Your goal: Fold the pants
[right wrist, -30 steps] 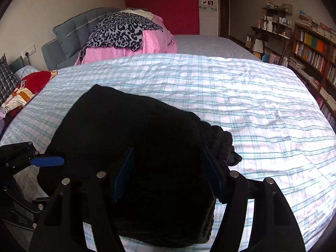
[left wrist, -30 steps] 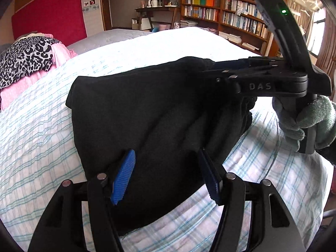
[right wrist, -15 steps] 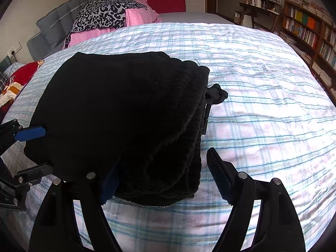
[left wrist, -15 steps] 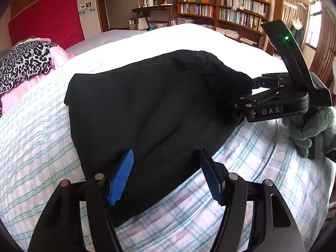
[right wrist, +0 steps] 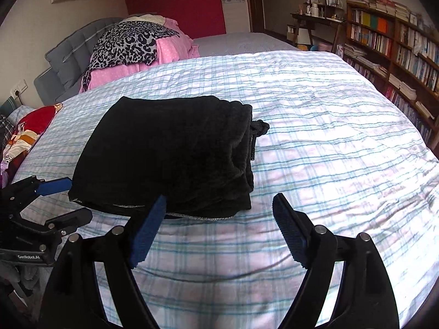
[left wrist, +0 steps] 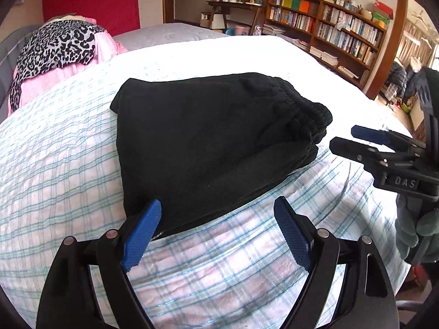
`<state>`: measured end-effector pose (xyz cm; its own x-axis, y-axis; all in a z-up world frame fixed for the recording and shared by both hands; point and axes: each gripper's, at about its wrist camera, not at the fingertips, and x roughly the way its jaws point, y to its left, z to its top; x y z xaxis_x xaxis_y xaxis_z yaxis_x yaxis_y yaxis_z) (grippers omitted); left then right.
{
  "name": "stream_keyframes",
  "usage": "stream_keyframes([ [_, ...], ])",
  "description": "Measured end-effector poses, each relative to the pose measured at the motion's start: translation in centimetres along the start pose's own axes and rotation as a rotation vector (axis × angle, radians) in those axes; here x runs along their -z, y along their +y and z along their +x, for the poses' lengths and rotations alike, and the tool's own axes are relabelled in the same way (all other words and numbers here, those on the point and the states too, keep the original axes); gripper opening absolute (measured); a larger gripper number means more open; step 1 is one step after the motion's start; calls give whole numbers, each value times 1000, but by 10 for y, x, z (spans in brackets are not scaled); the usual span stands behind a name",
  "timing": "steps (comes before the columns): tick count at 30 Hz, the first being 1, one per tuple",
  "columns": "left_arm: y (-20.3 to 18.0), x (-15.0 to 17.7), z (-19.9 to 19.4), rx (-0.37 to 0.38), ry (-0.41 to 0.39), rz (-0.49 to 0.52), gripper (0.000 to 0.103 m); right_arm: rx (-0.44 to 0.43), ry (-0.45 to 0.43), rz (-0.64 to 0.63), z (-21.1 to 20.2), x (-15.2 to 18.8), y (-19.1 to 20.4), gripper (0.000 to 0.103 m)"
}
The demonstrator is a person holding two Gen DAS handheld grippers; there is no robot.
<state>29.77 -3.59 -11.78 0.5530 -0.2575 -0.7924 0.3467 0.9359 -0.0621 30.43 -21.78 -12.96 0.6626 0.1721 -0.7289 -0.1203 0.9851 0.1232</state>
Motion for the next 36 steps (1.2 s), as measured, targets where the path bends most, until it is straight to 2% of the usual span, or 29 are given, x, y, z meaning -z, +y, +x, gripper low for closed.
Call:
stream_keyframes([
  [7, 2, 8, -22, -72, -22, -37, 84, 22, -20, 10, -30, 16, 5, 83],
  [10, 2, 12, -30, -90, -32, -48, 84, 16, -40, 17, -42, 15, 8, 91],
  [12, 3, 13, -35, -102, -37, -57, 84, 16, -64, 14, -51, 14, 14, 92],
  [14, 4, 14, -40, -118, -42, -67, 90, 29, -85, 6, -59, 14, 18, 95],
  [16, 4, 15, -44, -136, -56, -75, 91, 33, -108, 2, -67, 15, 21, 99],
  [26, 5, 17, -63, -211, -84, -94, 92, 60, -155, 14, -84, 15, 21, 100],
  [31, -5, 12, -74, -223, -121, -66, 92, 61, -144, 11, -84, 15, 21, 100],
  [36, -11, 8, -74, -244, -118, -59, 93, 62, -136, -6, -82, 17, 24, 100],
])
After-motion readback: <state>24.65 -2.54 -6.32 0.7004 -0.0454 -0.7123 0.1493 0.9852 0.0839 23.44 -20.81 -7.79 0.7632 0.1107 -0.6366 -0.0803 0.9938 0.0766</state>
